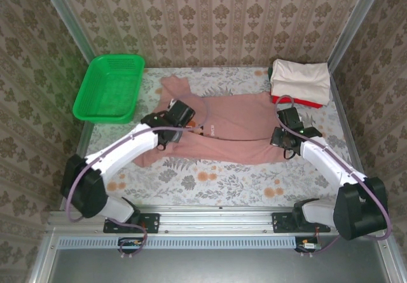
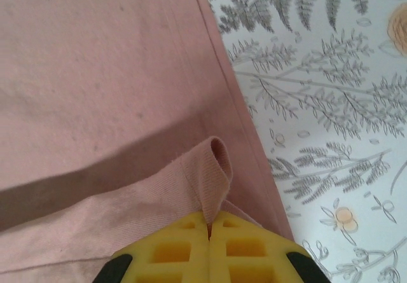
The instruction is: Fold and stack the t-shirts
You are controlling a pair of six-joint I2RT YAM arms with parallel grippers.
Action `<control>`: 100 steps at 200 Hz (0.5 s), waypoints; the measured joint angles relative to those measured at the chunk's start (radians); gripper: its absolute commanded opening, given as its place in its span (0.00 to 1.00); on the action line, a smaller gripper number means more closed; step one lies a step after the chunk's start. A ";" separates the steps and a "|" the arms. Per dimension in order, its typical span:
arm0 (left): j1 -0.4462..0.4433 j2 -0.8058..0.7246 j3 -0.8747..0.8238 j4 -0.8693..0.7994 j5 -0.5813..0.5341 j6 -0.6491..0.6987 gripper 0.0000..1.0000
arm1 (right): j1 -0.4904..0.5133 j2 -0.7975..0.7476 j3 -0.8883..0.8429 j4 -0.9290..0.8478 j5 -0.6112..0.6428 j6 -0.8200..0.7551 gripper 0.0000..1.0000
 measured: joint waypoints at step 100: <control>0.266 0.390 0.286 0.051 0.125 0.208 0.93 | -0.009 0.276 0.156 0.095 0.002 -0.038 0.00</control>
